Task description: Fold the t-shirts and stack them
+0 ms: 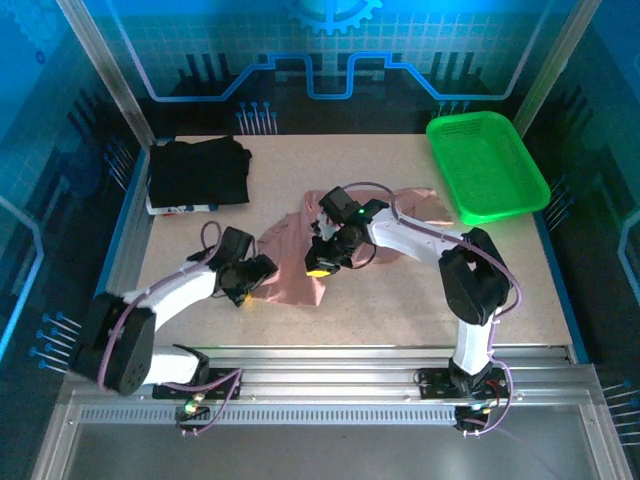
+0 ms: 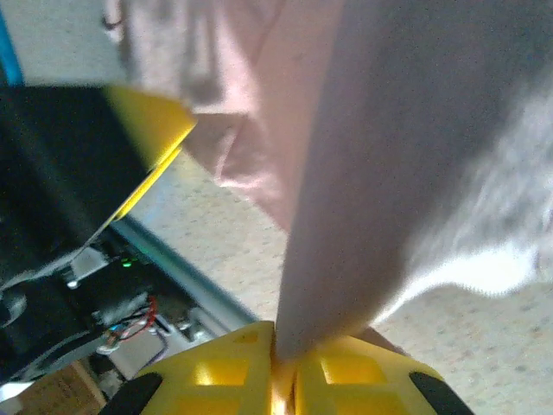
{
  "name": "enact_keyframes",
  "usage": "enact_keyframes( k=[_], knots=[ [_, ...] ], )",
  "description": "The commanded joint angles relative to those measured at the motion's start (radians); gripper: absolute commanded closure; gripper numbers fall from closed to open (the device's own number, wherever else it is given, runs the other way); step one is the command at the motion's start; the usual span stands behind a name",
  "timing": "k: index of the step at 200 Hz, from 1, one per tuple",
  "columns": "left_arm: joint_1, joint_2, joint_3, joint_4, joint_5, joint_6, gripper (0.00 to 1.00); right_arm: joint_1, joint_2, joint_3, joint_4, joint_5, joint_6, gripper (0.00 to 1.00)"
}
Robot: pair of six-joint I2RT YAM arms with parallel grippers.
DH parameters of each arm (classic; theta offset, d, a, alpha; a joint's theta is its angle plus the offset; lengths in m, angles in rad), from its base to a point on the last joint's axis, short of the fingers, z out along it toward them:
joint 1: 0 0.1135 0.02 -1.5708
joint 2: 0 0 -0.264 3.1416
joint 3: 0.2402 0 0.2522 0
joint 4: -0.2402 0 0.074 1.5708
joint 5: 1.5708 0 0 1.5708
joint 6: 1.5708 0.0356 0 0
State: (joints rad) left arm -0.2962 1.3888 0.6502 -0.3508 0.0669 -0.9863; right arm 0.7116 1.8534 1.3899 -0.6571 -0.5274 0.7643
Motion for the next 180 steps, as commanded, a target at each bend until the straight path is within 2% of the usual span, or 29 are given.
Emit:
enact_keyframes(
  k=[1, 32, 56, 84, 105, 131, 155, 180],
  knots=[
    [0.037, 0.111, 0.071, 0.066, -0.023, 0.063, 0.17, 0.022, -0.005, 0.004, -0.060, -0.051, 0.070, 0.85],
    [0.072, 0.278, 0.219, 0.059, -0.037, 0.131, 0.20, 0.028, 0.028, -0.037, -0.006, -0.077, 0.125, 0.82],
    [0.101, 0.414, 0.358, 0.020, -0.041, 0.203, 0.21, 0.028, 0.091, -0.002, -0.026, -0.051, 0.113, 0.84],
    [0.110, 0.444, 0.460, -0.031, -0.033, 0.298, 0.20, 0.031, 0.092, 0.020, -0.061, -0.017, 0.088, 0.81],
    [0.109, 0.323, 0.433, -0.036, 0.014, 0.309, 0.11, 0.026, 0.041, 0.000, -0.086, 0.007, 0.044, 0.71],
    [0.109, 0.030, 0.342, -0.143, -0.004, 0.235, 0.03, -0.015, -0.025, -0.038, -0.104, 0.007, -0.044, 0.55],
    [0.097, -0.256, 0.253, -0.287, 0.007, 0.115, 0.01, -0.073, -0.099, -0.048, -0.150, 0.014, -0.168, 0.36],
    [-0.006, -0.439, 0.174, -0.441, -0.017, 0.013, 0.02, -0.133, -0.220, -0.069, -0.149, 0.045, -0.306, 0.19]
  ],
)
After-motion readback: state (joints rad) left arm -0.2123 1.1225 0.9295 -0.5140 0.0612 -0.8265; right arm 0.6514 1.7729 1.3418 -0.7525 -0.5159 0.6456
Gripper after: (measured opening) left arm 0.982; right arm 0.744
